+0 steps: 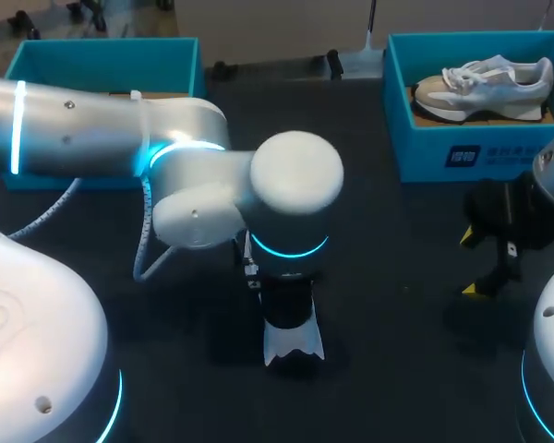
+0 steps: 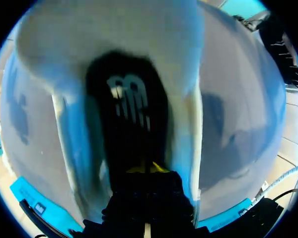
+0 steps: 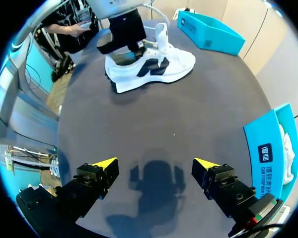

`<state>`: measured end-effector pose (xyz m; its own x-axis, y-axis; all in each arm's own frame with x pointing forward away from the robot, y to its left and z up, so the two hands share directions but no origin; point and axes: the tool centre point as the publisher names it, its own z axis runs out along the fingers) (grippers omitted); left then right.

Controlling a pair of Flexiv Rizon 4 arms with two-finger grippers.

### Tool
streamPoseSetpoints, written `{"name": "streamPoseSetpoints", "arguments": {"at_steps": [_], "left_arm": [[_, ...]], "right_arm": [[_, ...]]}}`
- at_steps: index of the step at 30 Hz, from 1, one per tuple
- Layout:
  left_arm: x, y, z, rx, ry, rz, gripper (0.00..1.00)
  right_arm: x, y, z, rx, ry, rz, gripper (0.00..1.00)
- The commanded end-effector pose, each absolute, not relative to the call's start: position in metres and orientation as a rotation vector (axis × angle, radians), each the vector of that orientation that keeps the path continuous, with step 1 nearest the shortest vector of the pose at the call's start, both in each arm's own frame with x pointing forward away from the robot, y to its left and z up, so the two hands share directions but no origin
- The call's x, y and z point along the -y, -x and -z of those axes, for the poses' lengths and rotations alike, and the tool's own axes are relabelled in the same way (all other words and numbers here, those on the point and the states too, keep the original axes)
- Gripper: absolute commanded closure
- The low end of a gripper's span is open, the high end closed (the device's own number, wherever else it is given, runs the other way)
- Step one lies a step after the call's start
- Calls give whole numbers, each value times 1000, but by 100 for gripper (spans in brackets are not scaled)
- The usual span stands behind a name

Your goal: Take the shoe out of the shoebox, open the shoe tongue, remove and reinsert the insole, then place the shoe into the shoebox

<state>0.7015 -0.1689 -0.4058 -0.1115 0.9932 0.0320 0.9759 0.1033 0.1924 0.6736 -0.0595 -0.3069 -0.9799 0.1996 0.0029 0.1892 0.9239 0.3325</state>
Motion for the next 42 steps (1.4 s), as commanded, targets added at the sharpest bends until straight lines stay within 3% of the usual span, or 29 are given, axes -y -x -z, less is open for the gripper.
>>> {"name": "streamPoseSetpoints", "arguments": {"at_steps": [1, 7, 18, 42], "left_arm": [[160, -708, 401, -2240, -1992, -195, 100], [185, -690, 373, -2297, -2027, 133, 100], [212, -633, 368, -2294, -2221, 527, 100], [192, -594, 421, -2231, -2339, 302, 100]], "right_arm": [[58, -673, 308, -3050, -309, -517, 0], [58, -673, 308, -3050, -309, -517, 0], [58, -673, 308, -3050, -309, -517, 0], [58, -673, 308, -3050, -309, -517, 0]]}}
